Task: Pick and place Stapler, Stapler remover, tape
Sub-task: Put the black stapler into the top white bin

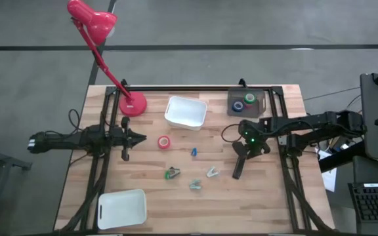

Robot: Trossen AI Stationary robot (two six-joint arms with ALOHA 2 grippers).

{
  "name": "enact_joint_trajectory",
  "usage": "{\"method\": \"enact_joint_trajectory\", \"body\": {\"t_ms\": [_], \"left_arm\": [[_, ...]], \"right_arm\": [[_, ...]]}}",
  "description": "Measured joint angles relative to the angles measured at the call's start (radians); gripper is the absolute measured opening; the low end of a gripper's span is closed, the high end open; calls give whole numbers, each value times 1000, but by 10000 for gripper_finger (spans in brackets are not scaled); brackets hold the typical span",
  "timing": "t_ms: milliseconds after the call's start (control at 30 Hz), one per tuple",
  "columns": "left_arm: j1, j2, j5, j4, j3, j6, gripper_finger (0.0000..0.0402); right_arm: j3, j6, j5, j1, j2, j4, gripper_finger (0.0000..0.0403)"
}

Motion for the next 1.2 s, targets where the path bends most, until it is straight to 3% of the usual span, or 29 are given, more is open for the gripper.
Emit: {"method": "enact_joint_trajectory", "body": {"t_ms": [500,867,1200], "left_arm": [[0,0,0,0,0,0,37],[0,0,0,0,0,0,37],[0,0,0,0,0,0,37]], "right_arm": [[-64,29,-2,-37,16,148,213],[-33,-52,74,-37,19,153,212],[13,-176,91,-29,171,141,212]]}}
